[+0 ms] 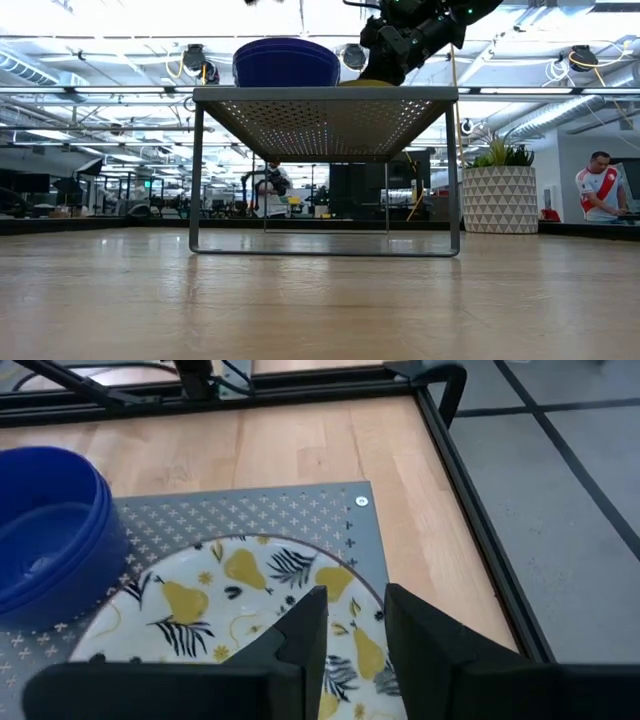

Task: Pick & Place Mini bowls
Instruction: Return to Home Position

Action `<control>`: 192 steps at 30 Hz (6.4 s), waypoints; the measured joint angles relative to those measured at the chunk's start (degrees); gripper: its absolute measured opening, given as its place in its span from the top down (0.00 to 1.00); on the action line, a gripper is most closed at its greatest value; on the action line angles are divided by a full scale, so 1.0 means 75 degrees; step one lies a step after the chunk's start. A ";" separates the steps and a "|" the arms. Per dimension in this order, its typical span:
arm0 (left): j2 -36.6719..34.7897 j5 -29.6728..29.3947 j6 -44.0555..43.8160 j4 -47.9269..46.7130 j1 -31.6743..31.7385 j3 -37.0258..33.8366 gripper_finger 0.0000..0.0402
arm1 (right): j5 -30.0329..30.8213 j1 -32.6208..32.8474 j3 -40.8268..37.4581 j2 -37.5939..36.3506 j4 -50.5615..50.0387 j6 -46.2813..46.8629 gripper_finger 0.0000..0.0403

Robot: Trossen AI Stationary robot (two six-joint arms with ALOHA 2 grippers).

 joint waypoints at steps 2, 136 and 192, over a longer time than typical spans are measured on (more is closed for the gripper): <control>-0.0493 -0.0011 -0.0024 0.0139 -0.0051 0.0000 0.92 | 0.0000 0.0003 -0.0008 -0.0152 -0.0041 0.0011 0.78; -1.0263 -0.2040 -0.1039 0.7292 -0.0550 -1.2135 0.92 | 0.3209 0.0052 -1.0334 -1.0946 0.4380 0.4082 0.78; -1.0263 -0.2040 -0.1039 0.7292 -0.0550 -1.2135 0.92 | 0.3209 0.0051 -1.0334 -1.0944 0.4378 0.4083 0.78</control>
